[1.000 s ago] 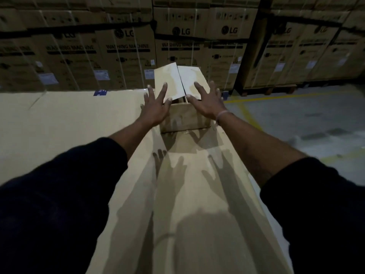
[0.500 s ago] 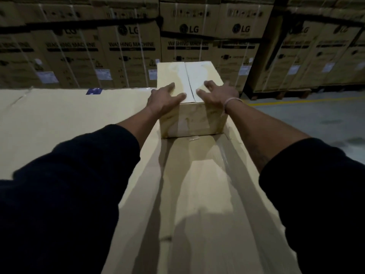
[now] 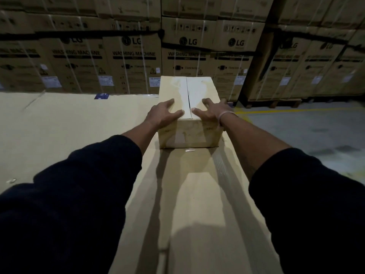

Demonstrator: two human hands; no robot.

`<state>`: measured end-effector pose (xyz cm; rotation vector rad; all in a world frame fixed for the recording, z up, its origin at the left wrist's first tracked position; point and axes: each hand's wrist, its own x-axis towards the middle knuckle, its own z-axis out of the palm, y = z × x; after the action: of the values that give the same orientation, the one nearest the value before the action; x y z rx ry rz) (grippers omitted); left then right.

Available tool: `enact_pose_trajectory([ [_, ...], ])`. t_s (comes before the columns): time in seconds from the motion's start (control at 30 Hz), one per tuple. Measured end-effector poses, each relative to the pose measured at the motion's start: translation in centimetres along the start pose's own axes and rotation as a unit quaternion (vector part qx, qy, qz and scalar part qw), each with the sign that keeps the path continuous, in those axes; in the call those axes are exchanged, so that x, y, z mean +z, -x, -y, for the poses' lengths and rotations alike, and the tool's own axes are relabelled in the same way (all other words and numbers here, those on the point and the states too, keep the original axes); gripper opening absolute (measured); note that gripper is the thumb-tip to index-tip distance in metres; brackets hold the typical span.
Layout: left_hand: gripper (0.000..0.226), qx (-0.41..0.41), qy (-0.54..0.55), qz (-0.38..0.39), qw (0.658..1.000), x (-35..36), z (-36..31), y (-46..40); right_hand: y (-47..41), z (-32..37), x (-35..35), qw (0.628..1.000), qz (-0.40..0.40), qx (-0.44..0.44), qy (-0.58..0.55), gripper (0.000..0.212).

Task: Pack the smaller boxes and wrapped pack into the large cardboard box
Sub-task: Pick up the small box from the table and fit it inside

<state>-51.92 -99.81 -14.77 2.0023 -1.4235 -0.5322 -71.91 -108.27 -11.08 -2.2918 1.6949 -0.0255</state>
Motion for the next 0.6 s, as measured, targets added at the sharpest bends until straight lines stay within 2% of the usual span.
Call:
enact_pose_trajectory([
  [0.6, 0.086, 0.012, -0.019, 0.020, 1.000, -2.6, 3.4, 18.6, 19.7, 2.4, 4.3, 0.999, 0.012, 0.039, -0.025, 0.092],
])
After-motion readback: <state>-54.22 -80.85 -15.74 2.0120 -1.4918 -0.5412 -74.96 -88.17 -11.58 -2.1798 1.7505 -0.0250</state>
